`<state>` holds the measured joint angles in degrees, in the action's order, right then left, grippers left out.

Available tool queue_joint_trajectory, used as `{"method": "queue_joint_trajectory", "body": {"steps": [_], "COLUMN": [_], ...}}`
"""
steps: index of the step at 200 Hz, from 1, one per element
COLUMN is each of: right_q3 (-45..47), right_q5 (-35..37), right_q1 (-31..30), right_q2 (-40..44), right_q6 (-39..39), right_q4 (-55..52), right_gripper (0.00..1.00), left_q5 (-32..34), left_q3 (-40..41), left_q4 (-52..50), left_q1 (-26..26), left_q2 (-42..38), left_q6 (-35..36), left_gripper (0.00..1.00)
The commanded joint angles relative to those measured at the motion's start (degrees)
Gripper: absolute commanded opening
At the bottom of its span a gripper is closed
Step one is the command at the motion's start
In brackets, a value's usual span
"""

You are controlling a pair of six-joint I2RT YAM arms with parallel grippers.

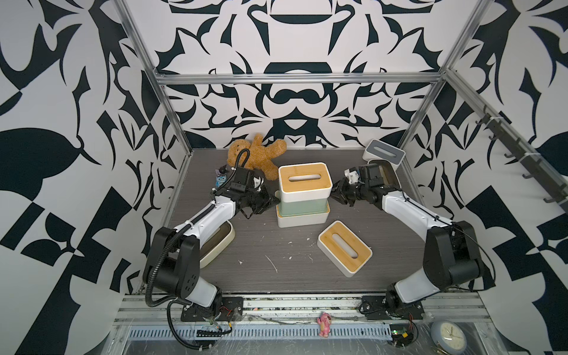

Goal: Stack the tissue boxes
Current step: Adjust the tissue box on the tissue box, then pick up the tissue box from the center of the board.

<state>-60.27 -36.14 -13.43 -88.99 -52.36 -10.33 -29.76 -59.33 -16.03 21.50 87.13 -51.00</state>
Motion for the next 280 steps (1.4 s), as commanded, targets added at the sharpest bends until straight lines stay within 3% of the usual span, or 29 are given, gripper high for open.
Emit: {"method": "queue_joint_trajectory", "body": {"steps": [1,64,97,142,164,184,208,228,249,280], "right_q3": [-1.43,-3.21,-3.39,0.31,2.37,4.71,7.07,9.44,12.43,13.24], "right_q5": [-0.77,2.07,3.54,9.15,9.72,11.74,17.95,22.63,26.89,28.86], "right_q1": [-1.13,3.04,5.78,6.12,5.58,2.05,-7.21,-13.19,-17.66,-22.14], "right_q2": [1.66,6.02,10.64,21.19,26.39,29.91,30.89,30.72,30.77,27.30], "right_q6": [0.24,3.49,8.30,17.69,21.29,23.23,23.40,22.55,22.62,23.63], "right_q4": [1.60,-4.76,-12.55,-27.17,-32.30,-34.39,-34.80,-33.66,-31.19,-30.15], "right_gripper": [0.30,0.32,0.35,0.66,0.74,0.77,0.79,0.81,0.94,0.98], "left_q5": [-0.63,1.86,4.02,5.86,5.64,4.47,1.40,0.44,1.69,1.91], "left_q3": [-0.45,-0.77,-1.58,2.54,5.56,8.43,11.32,11.87,11.45,12.00], "left_q4": [0.48,-4.36,-10.41,-14.96,-14.93,-13.31,-9.56,-8.86,-10.26,-10.66], "left_q1": [0.03,-2.45,-5.86,-11.58,-14.00,-15.67,-17.26,-17.96,-18.96,-19.67], "left_q2": [-0.30,-5.41,-11.76,-24.35,-29.06,-32.25,-34.89,-36.15,-37.46,-37.79], "left_q6": [-0.37,2.02,5.61,9.87,11.66,12.41,11.60,11.32,11.36,10.98], "left_gripper": [0.07,0.11,0.21,0.50,0.68,0.84,1.00,0.99,0.99,0.99]}}
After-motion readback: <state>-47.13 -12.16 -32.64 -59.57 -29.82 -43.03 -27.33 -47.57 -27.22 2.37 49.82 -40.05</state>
